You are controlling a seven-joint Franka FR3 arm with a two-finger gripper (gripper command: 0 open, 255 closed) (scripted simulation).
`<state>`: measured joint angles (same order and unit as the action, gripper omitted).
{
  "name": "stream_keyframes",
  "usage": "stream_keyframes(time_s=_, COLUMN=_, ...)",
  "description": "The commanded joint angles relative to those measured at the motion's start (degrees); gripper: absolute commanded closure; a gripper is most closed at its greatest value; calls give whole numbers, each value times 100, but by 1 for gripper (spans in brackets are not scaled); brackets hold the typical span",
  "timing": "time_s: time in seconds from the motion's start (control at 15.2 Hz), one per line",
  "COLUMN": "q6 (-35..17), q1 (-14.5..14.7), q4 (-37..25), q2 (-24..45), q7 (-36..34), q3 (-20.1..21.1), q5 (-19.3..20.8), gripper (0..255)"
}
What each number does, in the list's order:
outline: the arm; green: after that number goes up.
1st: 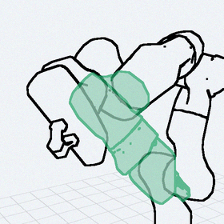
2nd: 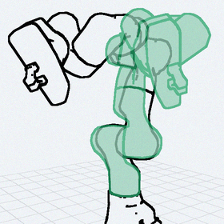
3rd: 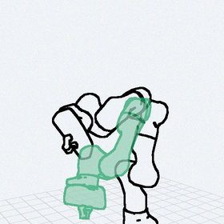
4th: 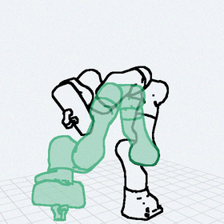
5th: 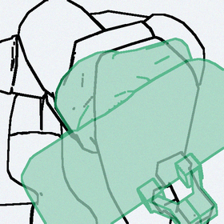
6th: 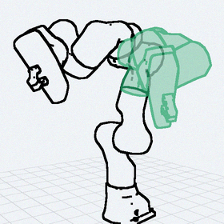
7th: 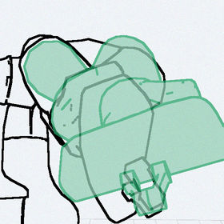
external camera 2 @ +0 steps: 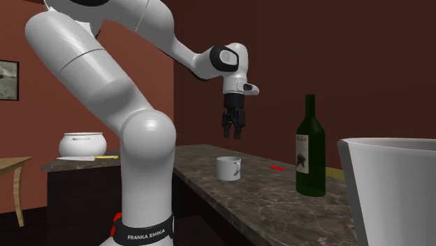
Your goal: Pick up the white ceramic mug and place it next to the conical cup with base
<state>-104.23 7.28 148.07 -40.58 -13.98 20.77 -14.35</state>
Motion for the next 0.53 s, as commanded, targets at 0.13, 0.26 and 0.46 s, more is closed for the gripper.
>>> stream_keyframes(time_s=0.13, q6=-661, q1=67, q4=-104, q2=595, q7=-662, q3=671, q5=-229, gripper=0)
stream_keyframes(time_s=0.26, q6=-974, q1=45, q4=-213, q2=942, q7=-989, q3=995, q5=-256, gripper=0)
stream_keyframes(time_s=0.46, q6=-1436, q1=-49, q4=-437, q2=1529, q7=-1524, q3=1495, q5=-175, gripper=0)
